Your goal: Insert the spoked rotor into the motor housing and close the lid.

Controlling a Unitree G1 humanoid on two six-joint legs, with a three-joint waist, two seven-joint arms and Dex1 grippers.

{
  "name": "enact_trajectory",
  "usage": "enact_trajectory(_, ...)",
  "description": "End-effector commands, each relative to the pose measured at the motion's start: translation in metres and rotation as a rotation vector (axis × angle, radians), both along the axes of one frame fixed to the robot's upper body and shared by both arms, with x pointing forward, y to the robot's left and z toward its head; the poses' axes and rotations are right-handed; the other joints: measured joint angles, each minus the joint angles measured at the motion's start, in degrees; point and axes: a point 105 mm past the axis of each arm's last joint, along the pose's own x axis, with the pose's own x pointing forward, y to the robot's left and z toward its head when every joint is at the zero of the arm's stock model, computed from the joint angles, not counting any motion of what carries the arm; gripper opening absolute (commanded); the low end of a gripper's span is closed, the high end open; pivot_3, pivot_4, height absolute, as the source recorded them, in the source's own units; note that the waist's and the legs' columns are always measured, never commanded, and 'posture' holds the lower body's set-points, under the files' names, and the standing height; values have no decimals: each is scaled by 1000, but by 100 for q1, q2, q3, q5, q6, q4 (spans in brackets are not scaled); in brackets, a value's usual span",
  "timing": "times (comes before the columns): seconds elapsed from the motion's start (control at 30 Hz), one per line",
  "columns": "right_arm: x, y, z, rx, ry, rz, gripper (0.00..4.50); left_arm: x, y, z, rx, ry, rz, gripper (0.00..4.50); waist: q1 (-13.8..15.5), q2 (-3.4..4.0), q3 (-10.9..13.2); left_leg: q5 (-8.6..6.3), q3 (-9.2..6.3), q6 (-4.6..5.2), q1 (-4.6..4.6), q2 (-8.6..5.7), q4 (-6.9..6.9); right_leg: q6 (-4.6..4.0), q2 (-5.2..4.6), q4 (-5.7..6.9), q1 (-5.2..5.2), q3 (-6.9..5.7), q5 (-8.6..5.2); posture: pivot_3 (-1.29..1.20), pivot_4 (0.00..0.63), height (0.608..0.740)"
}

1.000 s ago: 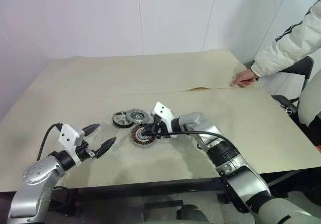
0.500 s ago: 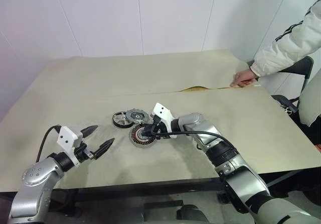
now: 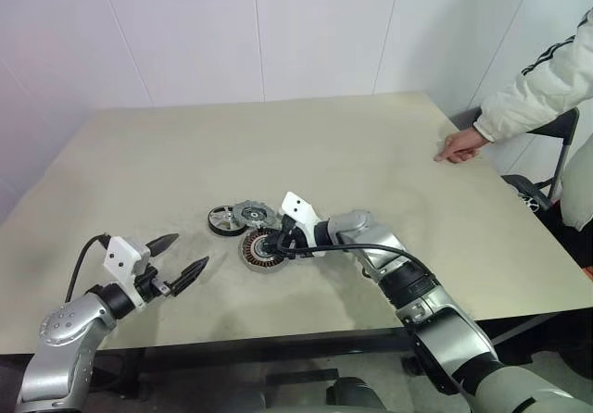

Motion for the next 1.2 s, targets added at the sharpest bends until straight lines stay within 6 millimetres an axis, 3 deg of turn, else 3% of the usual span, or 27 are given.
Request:
enact_trajectory(0.03, -1, 6, 8, 21, -28, 19, 665, 2, 1, 9, 13, -50, -5, 4500, 1, 0, 0, 0, 0, 0, 0, 0, 0, 0, 0, 0, 0, 0, 0, 0, 0, 740)
enact_trajectory(1.2, -1, 7, 7, 20, -34, 22, 665, 4, 5, 4, 15, -59, -8, 4500, -1, 0, 0, 0, 0, 0, -2, 0, -3, 0, 0, 0, -24, 1, 0, 0, 0, 740)
